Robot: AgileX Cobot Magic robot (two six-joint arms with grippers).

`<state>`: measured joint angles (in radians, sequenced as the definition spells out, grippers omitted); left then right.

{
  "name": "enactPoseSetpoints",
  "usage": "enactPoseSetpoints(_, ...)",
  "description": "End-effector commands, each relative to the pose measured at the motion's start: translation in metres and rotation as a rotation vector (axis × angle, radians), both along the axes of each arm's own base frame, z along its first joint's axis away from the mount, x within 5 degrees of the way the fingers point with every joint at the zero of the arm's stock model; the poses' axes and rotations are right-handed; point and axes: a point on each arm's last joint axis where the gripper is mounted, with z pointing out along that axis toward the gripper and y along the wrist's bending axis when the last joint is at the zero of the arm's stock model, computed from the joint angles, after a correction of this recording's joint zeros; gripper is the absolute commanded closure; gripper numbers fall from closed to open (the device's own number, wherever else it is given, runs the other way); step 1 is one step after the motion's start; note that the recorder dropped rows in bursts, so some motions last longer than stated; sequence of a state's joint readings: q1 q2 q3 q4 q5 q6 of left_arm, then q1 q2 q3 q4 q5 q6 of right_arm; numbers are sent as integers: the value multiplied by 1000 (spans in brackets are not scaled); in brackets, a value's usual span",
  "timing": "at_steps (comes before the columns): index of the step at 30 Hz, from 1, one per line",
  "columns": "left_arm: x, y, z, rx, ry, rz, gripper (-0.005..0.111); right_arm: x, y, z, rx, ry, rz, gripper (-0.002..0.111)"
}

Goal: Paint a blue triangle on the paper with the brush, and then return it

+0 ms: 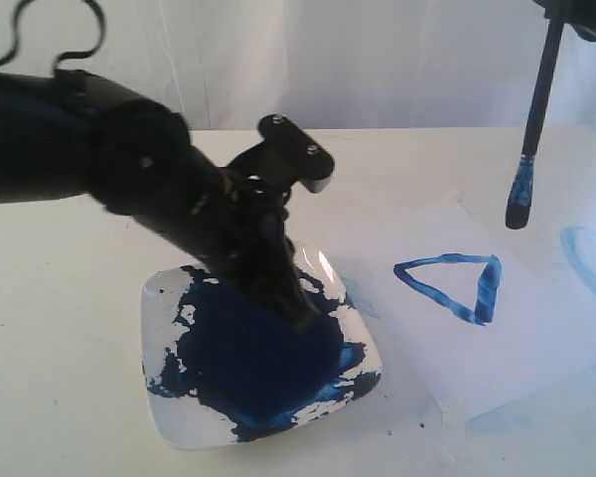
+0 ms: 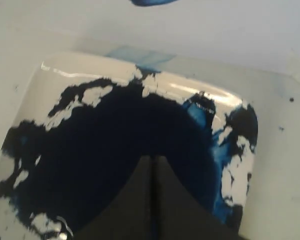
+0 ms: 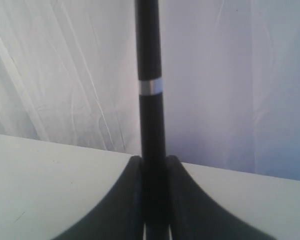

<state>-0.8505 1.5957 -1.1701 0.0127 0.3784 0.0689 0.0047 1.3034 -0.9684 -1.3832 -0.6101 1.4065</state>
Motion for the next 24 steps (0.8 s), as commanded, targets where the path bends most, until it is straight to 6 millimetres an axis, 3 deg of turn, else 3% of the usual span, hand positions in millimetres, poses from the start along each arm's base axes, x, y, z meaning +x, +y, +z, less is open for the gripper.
enactPoseSetpoints(1,-29,41,13,-9,-23,63,107,-27,-1,0,8,-11,5,108)
enactPoseSetpoints(12,-91,126,43,11,-94,159,107,-75,10,-1,98,-21,148,108)
enactPoseSetpoints(19,-125,172,48,59,-107,194,107,-86,24,-8,173,31,251,108)
enactPoseSetpoints(24,-140,192,52,-33,-224,192,107,-90,41,-9,237,55,298,108)
